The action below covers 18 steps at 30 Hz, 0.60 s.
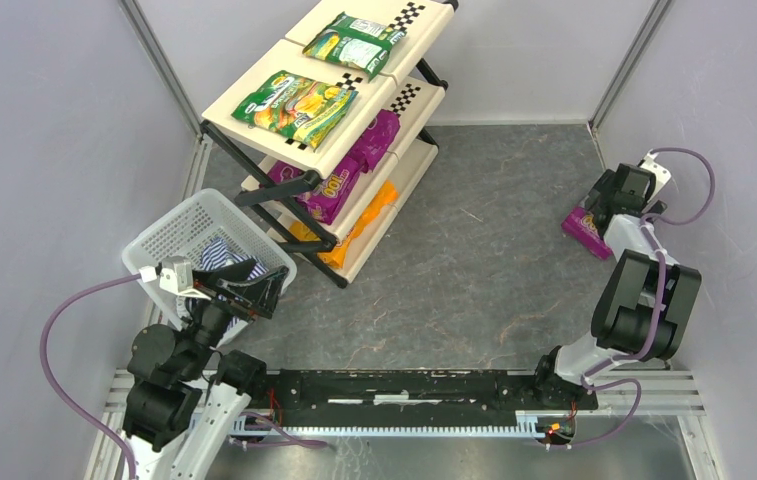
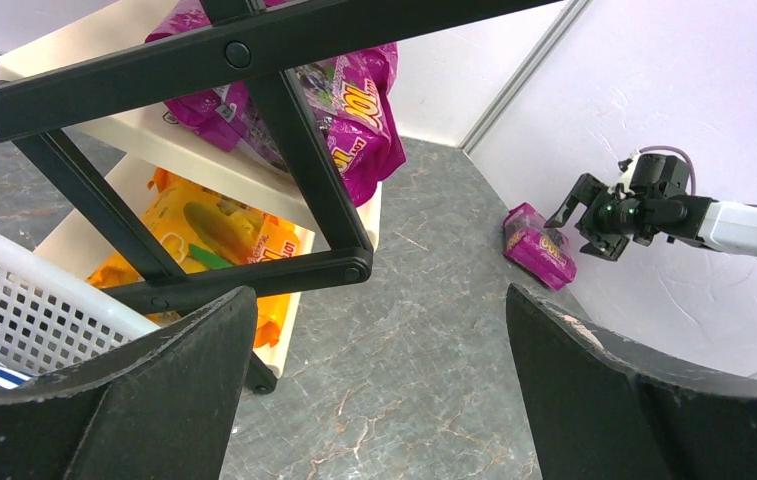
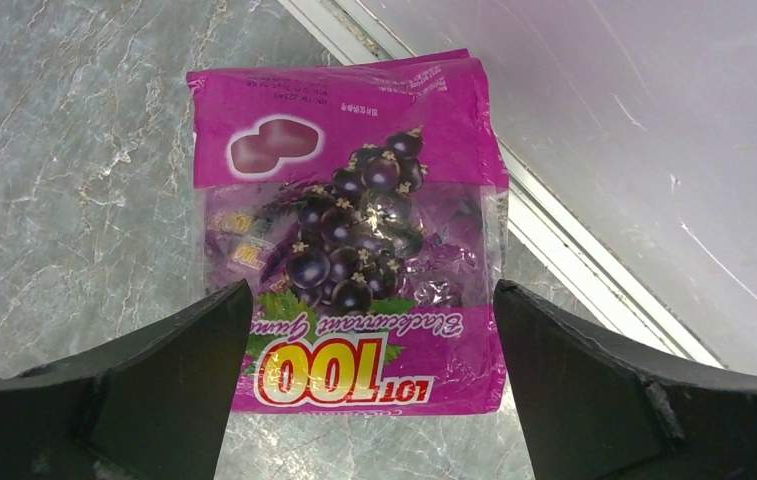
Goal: Place and organize the candy bags onto the shelf
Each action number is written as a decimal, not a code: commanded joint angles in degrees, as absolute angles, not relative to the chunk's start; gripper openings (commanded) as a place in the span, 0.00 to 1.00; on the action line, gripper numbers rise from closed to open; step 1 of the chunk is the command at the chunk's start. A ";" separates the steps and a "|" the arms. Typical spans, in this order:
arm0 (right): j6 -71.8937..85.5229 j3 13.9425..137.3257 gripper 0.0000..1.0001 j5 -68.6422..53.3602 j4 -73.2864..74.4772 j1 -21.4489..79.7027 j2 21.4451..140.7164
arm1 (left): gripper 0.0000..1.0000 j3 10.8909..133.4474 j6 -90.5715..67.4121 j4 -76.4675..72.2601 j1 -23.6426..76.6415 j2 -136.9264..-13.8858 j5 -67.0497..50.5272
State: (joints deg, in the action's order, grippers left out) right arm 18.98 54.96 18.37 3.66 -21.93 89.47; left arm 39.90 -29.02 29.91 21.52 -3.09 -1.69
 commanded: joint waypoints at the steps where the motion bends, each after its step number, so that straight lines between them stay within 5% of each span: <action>1: 15.20 54.99 0.98 17.15 0.61 -22.34 89.90 | 1.00 39.81 -29.44 27.95 21.76 -2.86 -1.22; 18: 18.26 46.36 0.98 9.05 1.66 -14.02 89.79 | 1.00 39.94 -29.18 28.12 20.85 -4.55 -1.97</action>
State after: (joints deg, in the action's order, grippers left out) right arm 15.84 51.09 12.03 -1.89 -18.50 92.51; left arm 39.90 -28.99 29.89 21.32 -3.64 -1.65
